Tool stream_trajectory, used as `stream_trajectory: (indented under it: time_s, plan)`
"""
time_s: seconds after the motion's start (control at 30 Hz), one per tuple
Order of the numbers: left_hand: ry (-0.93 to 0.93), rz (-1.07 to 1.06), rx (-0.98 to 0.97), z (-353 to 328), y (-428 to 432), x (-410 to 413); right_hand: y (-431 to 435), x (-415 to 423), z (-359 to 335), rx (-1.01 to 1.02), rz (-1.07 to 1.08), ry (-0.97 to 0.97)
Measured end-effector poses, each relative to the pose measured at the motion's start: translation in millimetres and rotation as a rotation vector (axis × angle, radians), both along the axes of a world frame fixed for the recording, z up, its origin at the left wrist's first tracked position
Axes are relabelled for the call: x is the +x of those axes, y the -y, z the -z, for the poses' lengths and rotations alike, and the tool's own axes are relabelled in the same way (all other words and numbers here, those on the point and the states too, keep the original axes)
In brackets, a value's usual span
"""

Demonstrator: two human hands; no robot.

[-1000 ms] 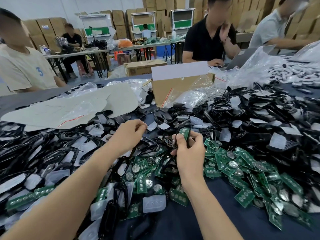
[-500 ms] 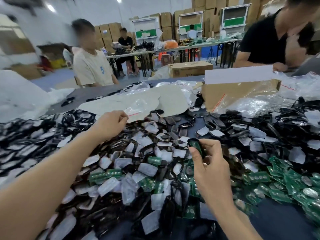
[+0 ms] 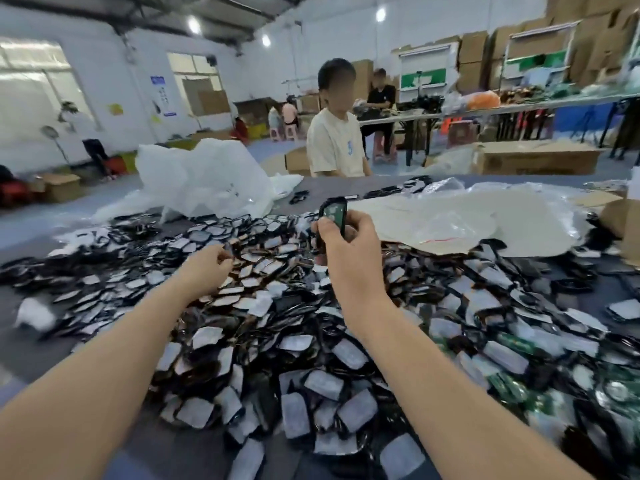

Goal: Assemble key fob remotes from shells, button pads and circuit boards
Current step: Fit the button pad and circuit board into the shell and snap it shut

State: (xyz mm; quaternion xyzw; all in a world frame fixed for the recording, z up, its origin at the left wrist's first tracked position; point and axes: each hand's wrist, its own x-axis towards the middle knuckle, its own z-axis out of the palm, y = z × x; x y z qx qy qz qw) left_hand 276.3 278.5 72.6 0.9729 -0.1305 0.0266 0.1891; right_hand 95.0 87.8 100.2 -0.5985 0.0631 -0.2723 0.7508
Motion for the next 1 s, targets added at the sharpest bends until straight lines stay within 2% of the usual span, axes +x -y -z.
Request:
stream_trajectory:
  time_s: [0.1, 0.23, 0.37, 0.43, 0.53, 0.77, 1.0]
  plan:
    - [0.016, -0.098, -0.059, 3, -40, 13, -20, 18, -5, 0.076, -0.031, -0.027]
    - [-0.018, -0.222, -0.246, 8, -69, 34, -29, 28, -3, 0.082, -0.02, -0.042]
    - [-0.111, -0.419, -0.691, 14, -79, 60, -20, 33, 1, -0.009, 0.044, -0.086]
    - [-0.118, -0.48, -0.777, 15, -81, 70, -14, 36, 1, -0.034, 0.069, -0.087]
    - [-0.003, -0.564, -0.772, 16, -81, 91, -6, 50, -1, -0.047, 0.051, -0.062]
    - [0.218, -0.569, -0.629, 25, -82, 120, 9, 121, 7, -0.152, -0.043, -0.016]
    - [0.272, -0.612, -0.557, 36, -125, 184, 18, 257, 29, -0.354, -0.112, -0.107]
